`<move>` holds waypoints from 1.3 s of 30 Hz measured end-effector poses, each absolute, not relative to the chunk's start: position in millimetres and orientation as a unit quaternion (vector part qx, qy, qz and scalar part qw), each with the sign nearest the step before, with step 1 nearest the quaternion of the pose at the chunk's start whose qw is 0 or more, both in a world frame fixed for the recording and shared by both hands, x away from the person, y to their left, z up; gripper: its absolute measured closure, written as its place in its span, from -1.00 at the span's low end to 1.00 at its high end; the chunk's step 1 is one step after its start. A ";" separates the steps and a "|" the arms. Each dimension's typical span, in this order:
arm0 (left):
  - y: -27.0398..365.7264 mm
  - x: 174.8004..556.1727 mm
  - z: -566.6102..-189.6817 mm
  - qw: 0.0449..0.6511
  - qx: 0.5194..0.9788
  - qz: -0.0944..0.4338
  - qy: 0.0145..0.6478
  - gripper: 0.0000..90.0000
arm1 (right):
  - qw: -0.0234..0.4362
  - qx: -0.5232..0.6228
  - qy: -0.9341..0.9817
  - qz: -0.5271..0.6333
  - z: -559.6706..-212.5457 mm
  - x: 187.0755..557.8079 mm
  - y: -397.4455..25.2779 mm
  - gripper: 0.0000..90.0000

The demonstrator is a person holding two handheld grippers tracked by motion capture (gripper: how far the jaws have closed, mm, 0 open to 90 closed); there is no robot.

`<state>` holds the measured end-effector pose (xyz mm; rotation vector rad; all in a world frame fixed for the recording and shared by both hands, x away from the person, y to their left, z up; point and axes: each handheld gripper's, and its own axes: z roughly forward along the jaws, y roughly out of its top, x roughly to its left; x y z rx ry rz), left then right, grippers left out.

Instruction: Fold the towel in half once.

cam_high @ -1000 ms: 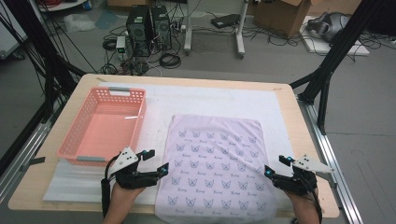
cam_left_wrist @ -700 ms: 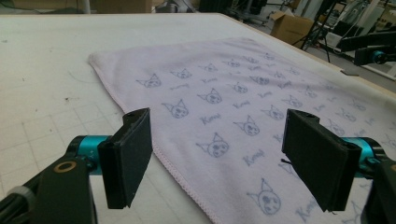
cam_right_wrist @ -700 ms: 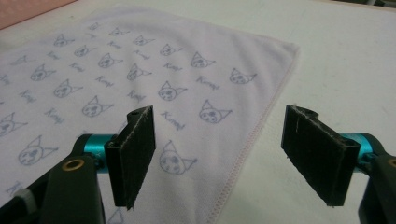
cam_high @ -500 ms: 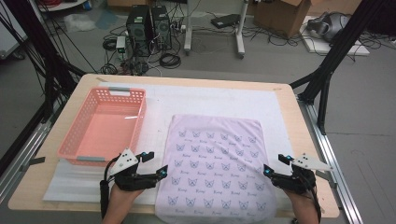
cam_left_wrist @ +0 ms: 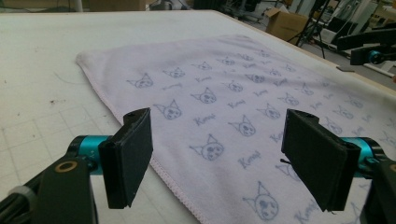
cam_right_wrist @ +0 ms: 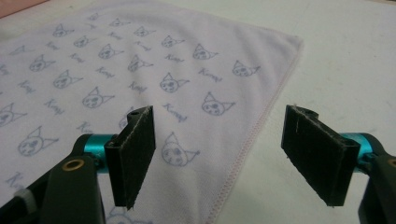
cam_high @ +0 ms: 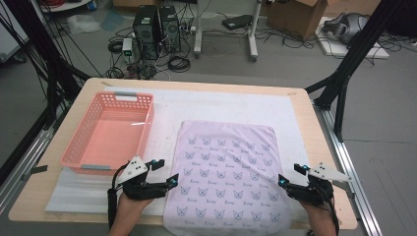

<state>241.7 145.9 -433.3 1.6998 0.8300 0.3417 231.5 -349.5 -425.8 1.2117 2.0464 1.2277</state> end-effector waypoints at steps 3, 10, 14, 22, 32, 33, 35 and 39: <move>144.9 243.3 -433.6 0.570 0.728 0.140 0.354 -0.43 | 0.225 0.442 0.746 0.444 -427.0 232.6 -348.6 -0.44; 138.9 249.0 -434.4 0.571 0.729 0.123 0.355 -0.39 | 0.214 0.442 0.751 0.441 -430.5 242.0 -348.7 -0.45; 138.5 257.2 -433.1 0.571 0.730 0.114 0.359 -0.35 | 0.206 0.445 0.754 0.436 -430.6 247.2 -350.2 -0.45; 117.8 295.4 -422.9 0.553 0.740 0.107 0.367 -0.35 | 0.179 0.459 0.758 0.427 -431.4 265.5 -355.0 -0.45; 108.8 339.4 -431.9 0.526 0.738 0.107 0.409 -0.26 | 0.175 0.463 0.758 0.425 -427.7 299.5 -349.1 -0.34; 109.5 342.8 -434.6 0.523 0.737 0.109 0.415 -0.26 | 0.175 0.462 0.759 0.424 -427.6 303.5 -348.3 -0.33; 111.0 348.1 -439.9 0.514 0.737 0.114 0.423 -0.25 | 0.173 0.463 0.761 0.421 -427.6 309.8 -346.0 -0.32; 109.5 357.9 -448.3 0.471 0.755 0.144 0.432 -0.27 | 0.172 0.472 0.764 0.406 -428.8 321.5 -342.9 -0.28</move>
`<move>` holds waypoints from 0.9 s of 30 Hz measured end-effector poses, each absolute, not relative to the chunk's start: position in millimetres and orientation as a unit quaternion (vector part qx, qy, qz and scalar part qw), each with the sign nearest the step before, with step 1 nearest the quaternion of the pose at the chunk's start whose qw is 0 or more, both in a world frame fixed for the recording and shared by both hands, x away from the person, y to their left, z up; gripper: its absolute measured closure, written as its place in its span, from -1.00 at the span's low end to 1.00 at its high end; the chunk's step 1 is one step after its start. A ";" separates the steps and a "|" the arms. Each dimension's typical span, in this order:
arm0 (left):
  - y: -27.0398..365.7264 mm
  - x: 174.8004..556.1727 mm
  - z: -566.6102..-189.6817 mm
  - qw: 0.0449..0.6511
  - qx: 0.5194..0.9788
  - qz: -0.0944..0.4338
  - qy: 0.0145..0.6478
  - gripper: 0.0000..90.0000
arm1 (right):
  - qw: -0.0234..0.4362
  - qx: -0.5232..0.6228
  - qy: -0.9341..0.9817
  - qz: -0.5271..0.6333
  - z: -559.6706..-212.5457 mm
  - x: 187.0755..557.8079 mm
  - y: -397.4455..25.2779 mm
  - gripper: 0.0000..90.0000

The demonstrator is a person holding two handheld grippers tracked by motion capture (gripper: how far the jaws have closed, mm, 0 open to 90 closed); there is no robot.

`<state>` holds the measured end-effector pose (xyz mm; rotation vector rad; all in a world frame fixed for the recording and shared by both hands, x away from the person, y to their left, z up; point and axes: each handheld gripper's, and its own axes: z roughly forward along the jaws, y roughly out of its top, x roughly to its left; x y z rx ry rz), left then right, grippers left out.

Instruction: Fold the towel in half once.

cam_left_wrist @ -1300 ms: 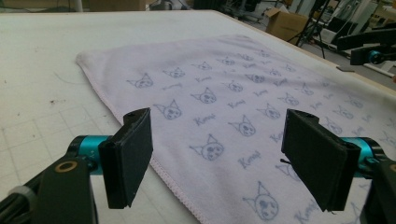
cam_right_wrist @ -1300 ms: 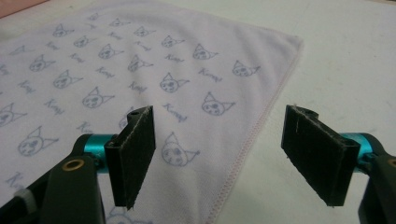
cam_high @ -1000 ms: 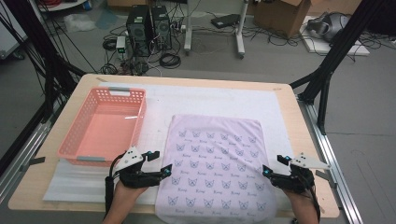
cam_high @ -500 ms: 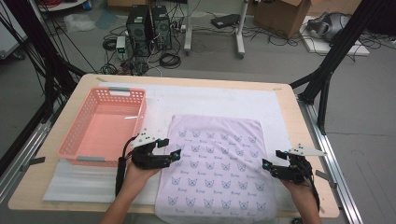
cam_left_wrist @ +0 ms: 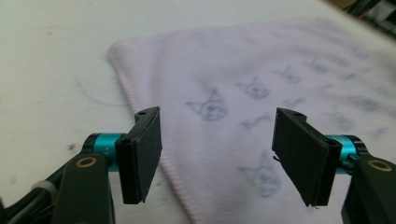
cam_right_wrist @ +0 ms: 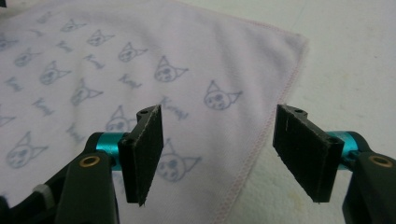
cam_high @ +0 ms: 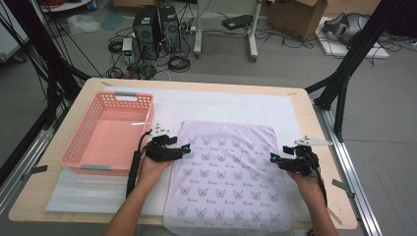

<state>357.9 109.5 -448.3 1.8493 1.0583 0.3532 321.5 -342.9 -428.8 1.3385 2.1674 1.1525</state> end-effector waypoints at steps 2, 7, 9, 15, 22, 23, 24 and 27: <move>107.4 362.7 -447.2 0.459 0.757 0.155 0.437 -0.27 | 0.176 0.476 0.764 0.399 -430.5 326.9 -342.8 -0.26; 103.1 374.0 -450.6 0.428 0.764 0.165 0.455 -0.26 | 0.186 0.494 0.761 0.376 -436.9 338.2 -342.0 -0.23; 101.4 375.6 -451.5 0.417 0.768 0.165 0.458 -0.21 | 0.187 0.500 0.763 0.364 -441.1 342.9 -341.4 -0.23; 93.4 371.9 -451.6 0.389 0.781 0.200 0.446 -0.10 | 0.199 0.502 0.771 0.338 -444.7 351.3 -330.8 -0.07; 89.4 368.6 -450.3 0.391 0.782 0.195 0.444 0.34 | 0.203 0.499 0.774 0.332 -444.1 353.3 -325.3 0.34; 88.8 367.9 -450.6 0.395 0.781 0.194 0.443 0.46 | 0.196 0.497 0.775 0.336 -443.9 353.0 -325.1 0.48; 87.9 367.0 -451.2 0.401 0.779 0.191 0.443 0.59 | 0.194 0.496 0.777 0.337 -443.7 352.7 -324.4 0.54; 86.0 366.6 -450.7 0.406 0.776 0.177 0.449 0.90 | 0.177 0.497 0.777 0.342 -442.9 354.1 -324.0 0.83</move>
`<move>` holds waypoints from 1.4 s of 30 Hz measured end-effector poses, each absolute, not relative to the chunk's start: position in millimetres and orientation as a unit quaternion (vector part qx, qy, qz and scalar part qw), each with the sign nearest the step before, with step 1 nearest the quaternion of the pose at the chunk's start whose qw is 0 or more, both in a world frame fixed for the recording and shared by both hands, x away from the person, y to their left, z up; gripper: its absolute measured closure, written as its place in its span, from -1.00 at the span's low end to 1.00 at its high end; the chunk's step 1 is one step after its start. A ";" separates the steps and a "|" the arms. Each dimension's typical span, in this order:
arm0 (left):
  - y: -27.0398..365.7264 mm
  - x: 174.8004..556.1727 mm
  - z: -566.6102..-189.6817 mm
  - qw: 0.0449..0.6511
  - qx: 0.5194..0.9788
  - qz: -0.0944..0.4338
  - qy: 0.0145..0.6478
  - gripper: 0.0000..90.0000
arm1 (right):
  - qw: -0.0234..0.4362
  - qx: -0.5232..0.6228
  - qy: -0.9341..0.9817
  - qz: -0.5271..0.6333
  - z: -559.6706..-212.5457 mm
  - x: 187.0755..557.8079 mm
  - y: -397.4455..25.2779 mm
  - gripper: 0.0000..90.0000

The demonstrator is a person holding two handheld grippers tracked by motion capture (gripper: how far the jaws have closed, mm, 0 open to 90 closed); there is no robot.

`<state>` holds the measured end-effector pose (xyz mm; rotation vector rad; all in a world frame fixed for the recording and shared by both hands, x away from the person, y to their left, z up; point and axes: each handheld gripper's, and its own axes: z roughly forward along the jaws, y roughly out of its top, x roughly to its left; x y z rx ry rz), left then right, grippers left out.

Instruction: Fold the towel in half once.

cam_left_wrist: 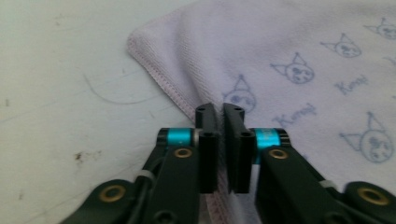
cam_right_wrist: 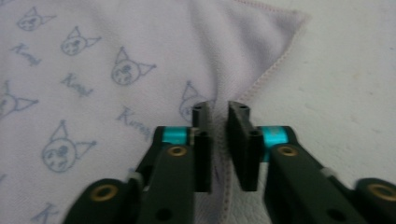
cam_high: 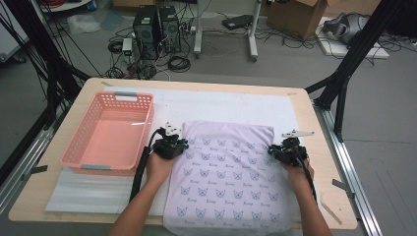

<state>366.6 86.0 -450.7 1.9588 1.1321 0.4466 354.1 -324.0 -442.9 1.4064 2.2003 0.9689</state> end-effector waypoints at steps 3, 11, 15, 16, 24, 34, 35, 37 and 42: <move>91.0 371.6 -448.6 0.407 0.755 0.174 0.485 0.93 | 0.185 0.494 0.784 0.327 -440.2 356.9 -320.4 0.90; 97.4 382.6 -436.0 0.438 0.721 0.178 0.507 0.94 | 0.204 0.501 0.767 0.345 -429.8 368.3 -326.1 0.92; 103.8 386.4 -436.5 0.457 0.706 0.184 0.509 0.94 | 0.211 0.513 0.744 0.372 -417.6 376.4 -335.1 0.94; 103.7 386.5 -434.7 0.462 0.705 0.186 0.505 0.94 | 0.212 0.514 0.742 0.375 -414.1 378.5 -335.7 0.94; 112.2 394.5 -409.4 0.489 0.697 0.186 0.490 0.94 | 0.224 0.505 0.732 0.399 -397.6 387.0 -335.5 0.94; 116.7 368.7 -400.0 0.488 0.725 0.177 0.453 0.93 | 0.208 0.474 0.743 0.424 -389.8 363.2 -337.9 0.93; 117.6 365.6 -398.2 0.490 0.726 0.176 0.450 0.93 | 0.207 0.471 0.744 0.426 -389.4 359.6 -339.1 0.93; 118.7 359.6 -397.0 0.492 0.728 0.171 0.446 0.93 | 0.205 0.465 0.746 0.430 -388.3 352.0 -340.8 0.93; 120.0 338.0 -401.2 0.500 0.736 0.158 0.429 0.93 | 0.203 0.453 0.749 0.438 -389.1 329.4 -343.1 0.93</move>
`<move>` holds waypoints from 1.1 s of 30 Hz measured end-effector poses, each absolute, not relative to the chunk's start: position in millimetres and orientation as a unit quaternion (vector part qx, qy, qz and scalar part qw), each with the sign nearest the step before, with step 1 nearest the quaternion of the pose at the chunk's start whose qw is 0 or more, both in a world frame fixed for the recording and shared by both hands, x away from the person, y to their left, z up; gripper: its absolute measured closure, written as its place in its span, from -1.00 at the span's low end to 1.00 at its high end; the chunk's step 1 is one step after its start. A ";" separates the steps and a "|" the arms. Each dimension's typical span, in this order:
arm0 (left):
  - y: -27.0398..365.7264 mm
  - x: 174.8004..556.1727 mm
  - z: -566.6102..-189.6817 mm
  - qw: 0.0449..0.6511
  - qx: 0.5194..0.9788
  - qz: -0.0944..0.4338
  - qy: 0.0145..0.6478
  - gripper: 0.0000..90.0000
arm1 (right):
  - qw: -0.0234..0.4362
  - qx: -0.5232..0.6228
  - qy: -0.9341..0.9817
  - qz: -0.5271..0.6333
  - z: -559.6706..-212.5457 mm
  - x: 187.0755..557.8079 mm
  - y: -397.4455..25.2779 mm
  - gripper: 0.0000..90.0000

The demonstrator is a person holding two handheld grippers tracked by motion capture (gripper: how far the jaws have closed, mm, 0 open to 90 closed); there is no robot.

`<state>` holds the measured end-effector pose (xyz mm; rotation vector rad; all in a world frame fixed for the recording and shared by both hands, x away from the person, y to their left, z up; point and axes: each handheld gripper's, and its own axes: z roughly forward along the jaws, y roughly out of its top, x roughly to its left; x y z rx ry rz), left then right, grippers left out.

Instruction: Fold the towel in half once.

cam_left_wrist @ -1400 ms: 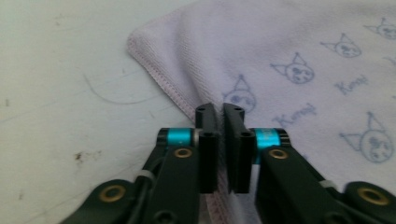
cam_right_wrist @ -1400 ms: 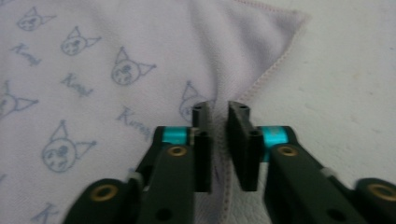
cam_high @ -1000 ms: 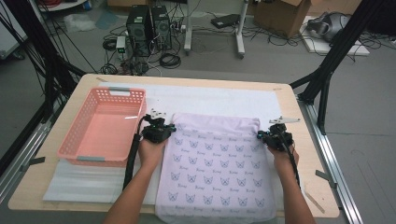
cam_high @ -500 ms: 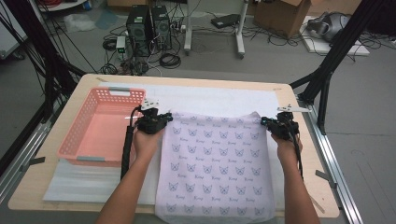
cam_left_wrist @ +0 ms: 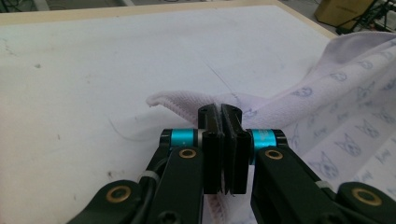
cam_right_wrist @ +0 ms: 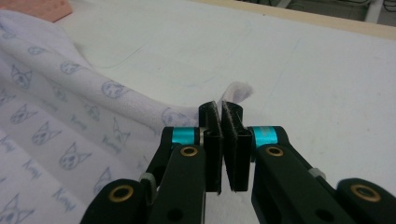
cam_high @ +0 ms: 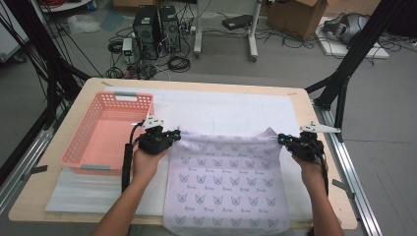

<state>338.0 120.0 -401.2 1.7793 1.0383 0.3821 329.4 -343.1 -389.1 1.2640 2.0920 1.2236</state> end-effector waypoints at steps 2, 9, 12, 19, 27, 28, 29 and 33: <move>120.7 329.1 -404.1 0.500 0.740 0.155 0.422 0.93 | 0.201 0.449 0.752 0.439 -391.7 321.6 -342.3 0.93; 126.6 301.1 -414.1 0.504 0.745 0.141 0.413 0.93 | 0.195 0.447 0.755 0.439 -401.3 293.7 -342.9 0.93; 127.9 287.1 -418.8 0.506 0.748 0.137 0.407 0.93 | 0.192 0.444 0.755 0.442 -402.8 277.4 -344.1 0.93; 131.5 260.4 -425.8 0.509 0.755 0.125 0.394 0.92 | 0.185 0.439 0.758 0.445 -406.8 247.2 -347.2 0.93; 131.4 252.1 -442.4 0.489 0.761 0.108 0.413 0.83 | 0.169 0.449 0.769 0.422 -426.0 230.6 -346.1 0.91; 130.8 252.8 -442.5 0.489 0.759 0.107 0.417 0.70 | 0.171 0.448 0.773 0.415 -428.4 230.1 -345.2 0.89; 130.5 253.7 -442.3 0.490 0.756 0.105 0.421 0.52 | 0.171 0.449 0.776 0.409 -429.6 230.0 -344.8 0.82; 130.9 254.9 -440.2 0.503 0.747 0.103 0.422 0.12 | 0.180 0.479 0.750 0.419 -426.8 230.8 -349.9 0.39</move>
